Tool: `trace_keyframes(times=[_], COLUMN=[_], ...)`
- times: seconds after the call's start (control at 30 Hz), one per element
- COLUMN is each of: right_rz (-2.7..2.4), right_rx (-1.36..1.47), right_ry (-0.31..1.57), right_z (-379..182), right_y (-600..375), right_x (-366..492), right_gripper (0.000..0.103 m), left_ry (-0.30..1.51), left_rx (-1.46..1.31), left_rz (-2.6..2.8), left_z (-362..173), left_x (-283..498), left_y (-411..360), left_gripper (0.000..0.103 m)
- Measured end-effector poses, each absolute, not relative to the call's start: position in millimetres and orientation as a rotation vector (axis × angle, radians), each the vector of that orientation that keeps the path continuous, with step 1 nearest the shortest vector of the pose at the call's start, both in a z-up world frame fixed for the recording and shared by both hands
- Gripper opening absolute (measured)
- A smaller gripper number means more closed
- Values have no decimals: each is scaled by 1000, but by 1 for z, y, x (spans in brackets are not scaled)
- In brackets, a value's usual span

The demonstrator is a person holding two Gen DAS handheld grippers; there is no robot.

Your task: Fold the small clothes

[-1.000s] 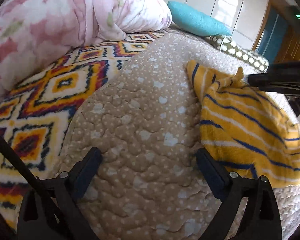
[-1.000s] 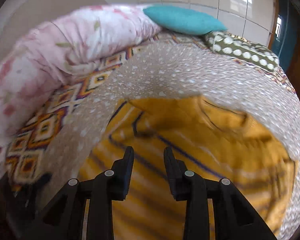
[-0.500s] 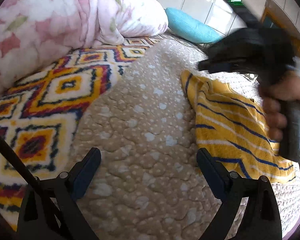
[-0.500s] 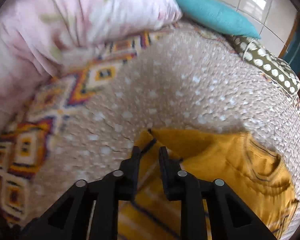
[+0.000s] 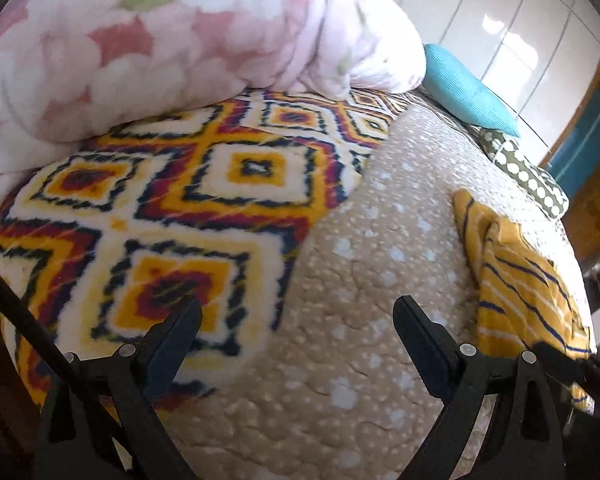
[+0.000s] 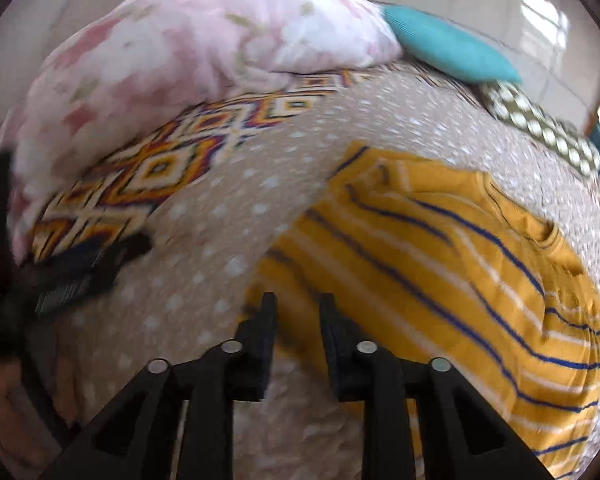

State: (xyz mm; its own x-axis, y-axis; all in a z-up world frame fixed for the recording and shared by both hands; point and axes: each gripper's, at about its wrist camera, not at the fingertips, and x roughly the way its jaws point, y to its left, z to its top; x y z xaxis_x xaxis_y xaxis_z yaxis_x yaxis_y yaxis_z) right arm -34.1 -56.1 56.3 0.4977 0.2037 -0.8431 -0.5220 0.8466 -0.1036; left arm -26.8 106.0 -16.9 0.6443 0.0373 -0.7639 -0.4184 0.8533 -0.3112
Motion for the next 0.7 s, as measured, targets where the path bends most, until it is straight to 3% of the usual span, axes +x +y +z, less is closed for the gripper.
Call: trace_keyframes(times=[0.07,0.23,0.33,0.53,0.57,0.7], right_rz=[453,431,419,476,515,597], right_rx=[-536,-910,-881,-505,-439,-316], right_ry=[897,787,843,972,993,1085], right_z=[49,9,-1,30,32,20], right_y=[-42,-16,-14,-26,-28,-24], right_x=[-52,-70,-59,-29,-27,-26], right_gripper=[51,52,23,15,4,4], left_ry=[832,824,826,798,795,785], left_rx=[-484,-450,-482,-553,-557,-529], left_rz=[282,279,285,328,329,320], left_z=[-15,-12,-15,-16,-16,-12], left_x=[-26,-25,-25,-32,-33,-33], left_y=[105,102,110,129,130,122], left_gripper=[95,95,95,95,95,95])
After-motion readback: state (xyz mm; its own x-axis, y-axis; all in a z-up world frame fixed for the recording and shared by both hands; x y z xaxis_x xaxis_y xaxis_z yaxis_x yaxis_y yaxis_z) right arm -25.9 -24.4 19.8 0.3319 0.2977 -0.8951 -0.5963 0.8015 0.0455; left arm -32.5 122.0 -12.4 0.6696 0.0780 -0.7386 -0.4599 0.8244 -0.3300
